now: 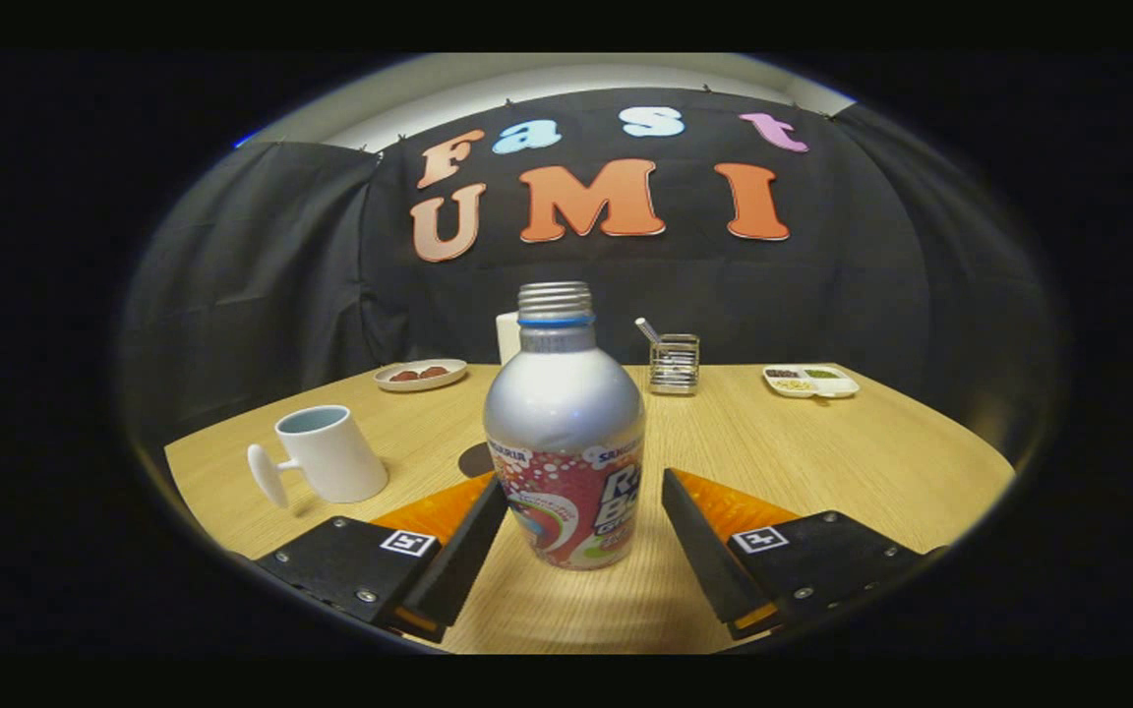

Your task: Take the bottle from table, then pour the juice into the cup, finally place the bottle on the coaster

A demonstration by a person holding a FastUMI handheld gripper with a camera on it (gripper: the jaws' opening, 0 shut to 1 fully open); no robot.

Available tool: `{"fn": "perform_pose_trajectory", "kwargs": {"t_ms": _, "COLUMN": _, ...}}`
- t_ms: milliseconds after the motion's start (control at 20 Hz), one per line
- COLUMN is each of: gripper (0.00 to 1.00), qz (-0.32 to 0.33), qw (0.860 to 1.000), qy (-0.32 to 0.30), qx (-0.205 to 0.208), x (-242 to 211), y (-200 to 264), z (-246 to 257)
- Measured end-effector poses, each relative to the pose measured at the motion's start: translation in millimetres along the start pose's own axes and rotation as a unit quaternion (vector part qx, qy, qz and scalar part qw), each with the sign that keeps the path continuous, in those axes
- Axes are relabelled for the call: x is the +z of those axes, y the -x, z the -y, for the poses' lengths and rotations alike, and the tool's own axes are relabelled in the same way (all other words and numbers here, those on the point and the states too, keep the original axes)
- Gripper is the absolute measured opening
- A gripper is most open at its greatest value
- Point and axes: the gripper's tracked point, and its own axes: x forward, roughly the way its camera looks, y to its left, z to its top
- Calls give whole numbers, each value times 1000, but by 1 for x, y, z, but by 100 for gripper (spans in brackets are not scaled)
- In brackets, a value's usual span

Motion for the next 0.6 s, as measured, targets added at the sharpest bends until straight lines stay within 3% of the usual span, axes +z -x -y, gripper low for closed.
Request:
{"fn": "perform_pose_trajectory", "kwargs": {"t_ms": 250, "gripper": 81, "qz": -6, "qw": 1000, "qy": 0, "qx": -1, "x": -3, "y": -6, "z": -3}}
{"fn": "perform_pose_trajectory", "kwargs": {"t_ms": 600, "gripper": 79, "qz": -12, "qw": 1000, "qy": 22, "qx": 14, "x": 7, "y": -1, "z": -16}}
